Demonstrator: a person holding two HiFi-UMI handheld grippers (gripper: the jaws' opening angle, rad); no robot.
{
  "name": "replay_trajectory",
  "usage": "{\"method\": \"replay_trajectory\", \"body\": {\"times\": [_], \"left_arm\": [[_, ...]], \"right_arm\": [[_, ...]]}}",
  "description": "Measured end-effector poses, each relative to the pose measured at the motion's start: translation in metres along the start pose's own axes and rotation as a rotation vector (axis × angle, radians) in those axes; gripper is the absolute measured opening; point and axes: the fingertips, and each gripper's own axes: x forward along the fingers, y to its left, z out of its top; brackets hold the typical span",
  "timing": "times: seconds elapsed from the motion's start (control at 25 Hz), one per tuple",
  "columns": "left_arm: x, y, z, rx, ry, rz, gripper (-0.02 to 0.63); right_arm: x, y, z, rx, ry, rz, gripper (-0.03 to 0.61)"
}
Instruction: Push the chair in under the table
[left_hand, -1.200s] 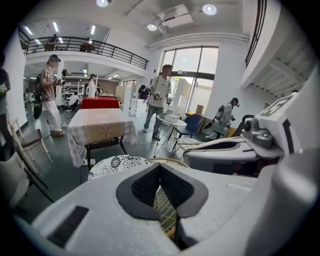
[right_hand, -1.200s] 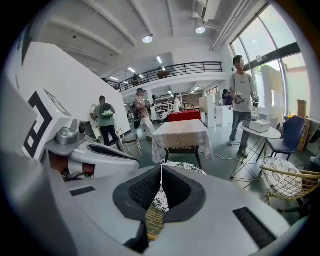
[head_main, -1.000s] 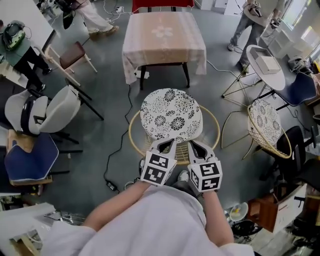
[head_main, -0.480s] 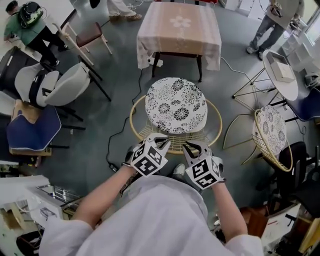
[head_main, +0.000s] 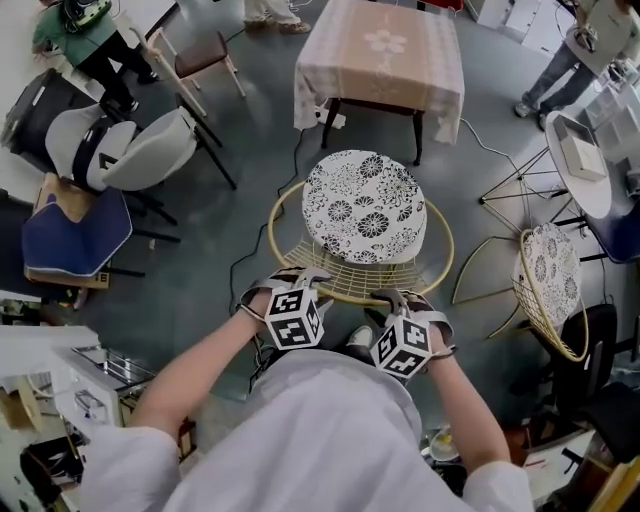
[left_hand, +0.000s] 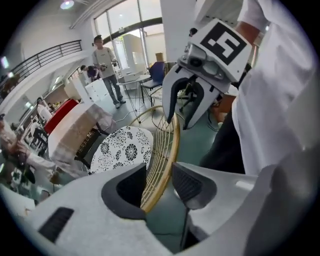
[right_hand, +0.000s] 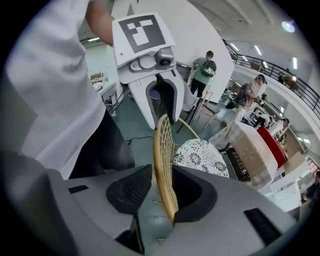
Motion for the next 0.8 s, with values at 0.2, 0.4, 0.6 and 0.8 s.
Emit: {"method": "replay_trajectory", "body": {"times": [0.2,0.4,0.6,0.8], "left_arm": [[0.005,-0.001,-0.005,0.094,0.038,-0.040,0.153],[0.009,-0.010,-0.025,0.249,0.193,-0.080,0.153],[0.033,-0.007,-0.031,0.274,0.232,-0.043,0.110],[0.038,-0.004,-0.029,0.328,0.249,0.015,0.063]], "right_arm": [[0.016,0.005,-0.008,-0.125,0.061,0.020,0.107],[0.026,0.011,-0.013,-0.185,0.098,0.045,0.106],[0.029,0.006,-0.014,-0.149,0.101,0.035,0.063],[0.031,0.002,-0.017,-0.195,0.116,-0.001,0.049]]}}
